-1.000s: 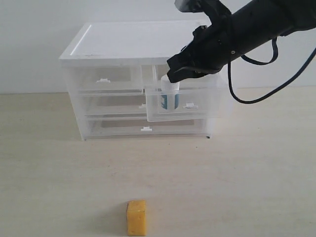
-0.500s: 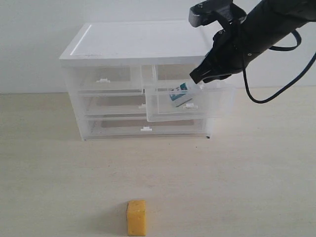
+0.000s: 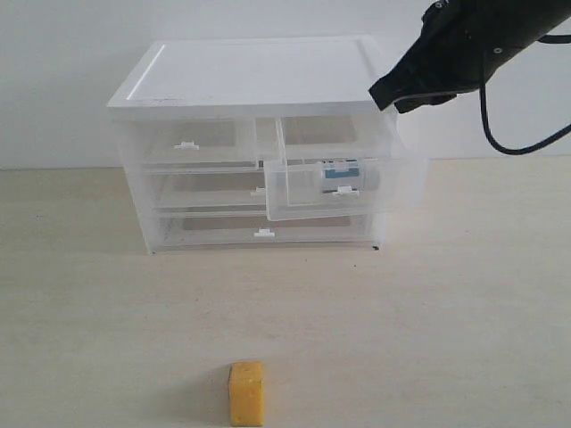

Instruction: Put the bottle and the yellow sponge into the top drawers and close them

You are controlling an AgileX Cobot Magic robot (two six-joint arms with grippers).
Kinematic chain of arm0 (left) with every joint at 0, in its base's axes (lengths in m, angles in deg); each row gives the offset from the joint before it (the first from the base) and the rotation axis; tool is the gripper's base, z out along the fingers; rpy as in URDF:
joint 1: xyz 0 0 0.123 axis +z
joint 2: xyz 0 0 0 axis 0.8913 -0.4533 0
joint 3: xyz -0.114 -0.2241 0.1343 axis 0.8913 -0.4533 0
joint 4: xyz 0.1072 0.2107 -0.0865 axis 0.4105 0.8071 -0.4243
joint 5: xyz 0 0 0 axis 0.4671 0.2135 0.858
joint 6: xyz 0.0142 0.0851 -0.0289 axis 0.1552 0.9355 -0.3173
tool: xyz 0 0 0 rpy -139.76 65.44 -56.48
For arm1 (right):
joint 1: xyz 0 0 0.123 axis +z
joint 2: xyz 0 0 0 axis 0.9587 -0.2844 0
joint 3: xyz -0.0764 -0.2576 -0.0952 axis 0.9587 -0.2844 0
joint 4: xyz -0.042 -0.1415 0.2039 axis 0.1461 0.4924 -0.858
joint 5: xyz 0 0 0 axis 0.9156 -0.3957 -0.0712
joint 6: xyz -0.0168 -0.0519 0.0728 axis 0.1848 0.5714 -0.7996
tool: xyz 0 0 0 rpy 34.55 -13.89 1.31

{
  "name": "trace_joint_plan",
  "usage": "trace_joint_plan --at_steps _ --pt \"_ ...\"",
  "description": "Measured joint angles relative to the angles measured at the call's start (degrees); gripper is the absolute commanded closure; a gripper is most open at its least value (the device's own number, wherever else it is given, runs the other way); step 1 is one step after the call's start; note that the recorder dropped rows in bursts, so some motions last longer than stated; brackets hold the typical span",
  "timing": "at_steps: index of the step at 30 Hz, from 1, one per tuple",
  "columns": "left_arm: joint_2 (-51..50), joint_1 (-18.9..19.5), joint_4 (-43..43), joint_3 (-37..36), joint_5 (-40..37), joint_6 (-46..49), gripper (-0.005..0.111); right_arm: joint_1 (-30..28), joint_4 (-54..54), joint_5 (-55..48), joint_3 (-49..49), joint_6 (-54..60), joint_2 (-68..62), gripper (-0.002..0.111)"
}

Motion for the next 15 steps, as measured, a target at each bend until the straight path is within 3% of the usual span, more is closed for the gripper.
trace_joint_plan --at_steps 9,15 --pt "0.0 0.0 0.0 0.0 0.0 0.0 0.103 0.62 -15.11 -13.99 -2.57 11.87 1.81 0.107" --pt "0.0 0.0 0.0 0.0 0.0 0.0 0.103 6.32 -14.79 -11.17 -7.24 13.55 1.8 0.107"
